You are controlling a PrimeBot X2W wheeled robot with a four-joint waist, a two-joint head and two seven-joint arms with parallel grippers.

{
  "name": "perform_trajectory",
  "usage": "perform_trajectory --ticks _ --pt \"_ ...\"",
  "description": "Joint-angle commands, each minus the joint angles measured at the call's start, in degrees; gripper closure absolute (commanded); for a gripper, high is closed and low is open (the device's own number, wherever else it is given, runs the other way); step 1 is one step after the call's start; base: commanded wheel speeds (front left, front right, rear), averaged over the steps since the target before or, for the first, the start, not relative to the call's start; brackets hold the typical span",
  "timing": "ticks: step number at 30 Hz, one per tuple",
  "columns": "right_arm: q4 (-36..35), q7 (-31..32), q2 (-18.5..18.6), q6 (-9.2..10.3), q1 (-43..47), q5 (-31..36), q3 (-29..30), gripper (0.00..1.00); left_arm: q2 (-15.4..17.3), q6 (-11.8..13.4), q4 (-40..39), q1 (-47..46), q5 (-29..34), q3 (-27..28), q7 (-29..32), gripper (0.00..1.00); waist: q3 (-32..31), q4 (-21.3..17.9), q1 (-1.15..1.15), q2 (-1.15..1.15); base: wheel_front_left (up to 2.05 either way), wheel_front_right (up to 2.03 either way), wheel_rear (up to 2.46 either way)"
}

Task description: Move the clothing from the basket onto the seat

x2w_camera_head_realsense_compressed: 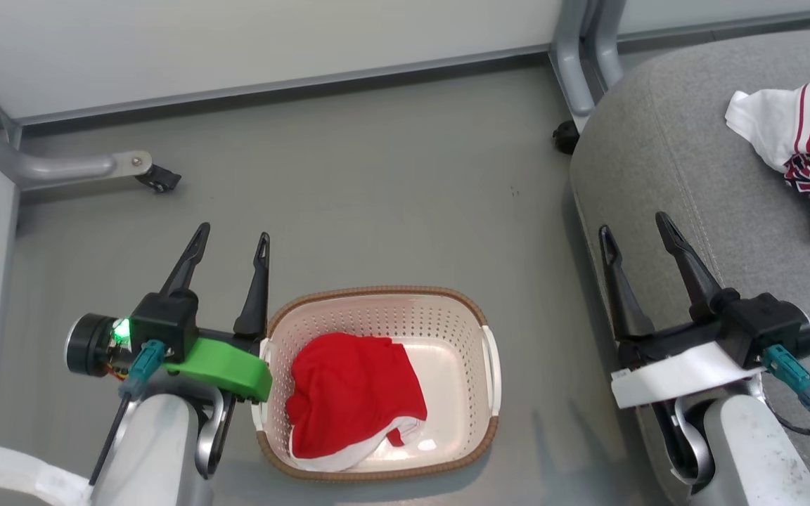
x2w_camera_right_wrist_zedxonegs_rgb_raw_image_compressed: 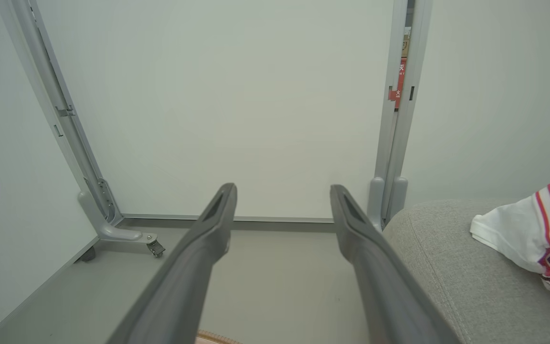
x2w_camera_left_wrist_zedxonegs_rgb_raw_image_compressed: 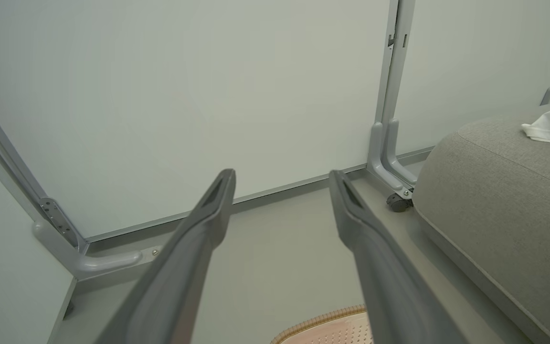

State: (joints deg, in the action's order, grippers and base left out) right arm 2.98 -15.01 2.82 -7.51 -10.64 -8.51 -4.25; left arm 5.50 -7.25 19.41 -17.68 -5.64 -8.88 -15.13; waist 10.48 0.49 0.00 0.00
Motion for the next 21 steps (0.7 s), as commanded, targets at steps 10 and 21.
perform_trajectory --ticks 10,21 --pt "-1.93 -0.26 0.14 0.04 -7.27 -0.63 -2.95 0.00 4.64 -0.30 9.59 -10.26 -0.04 -8.41 -0.03 0.00 12.40 -6.77 0.00 0.00 0.00 0.00 0.00" --pt "-3.90 -0.26 0.12 0.04 -13.84 -1.08 -4.91 0.00 9.74 -0.28 21.33 -20.32 -0.68 -19.13 -0.03 0.00 22.85 -11.37 0.00 0.00 0.00 0.00 0.00"
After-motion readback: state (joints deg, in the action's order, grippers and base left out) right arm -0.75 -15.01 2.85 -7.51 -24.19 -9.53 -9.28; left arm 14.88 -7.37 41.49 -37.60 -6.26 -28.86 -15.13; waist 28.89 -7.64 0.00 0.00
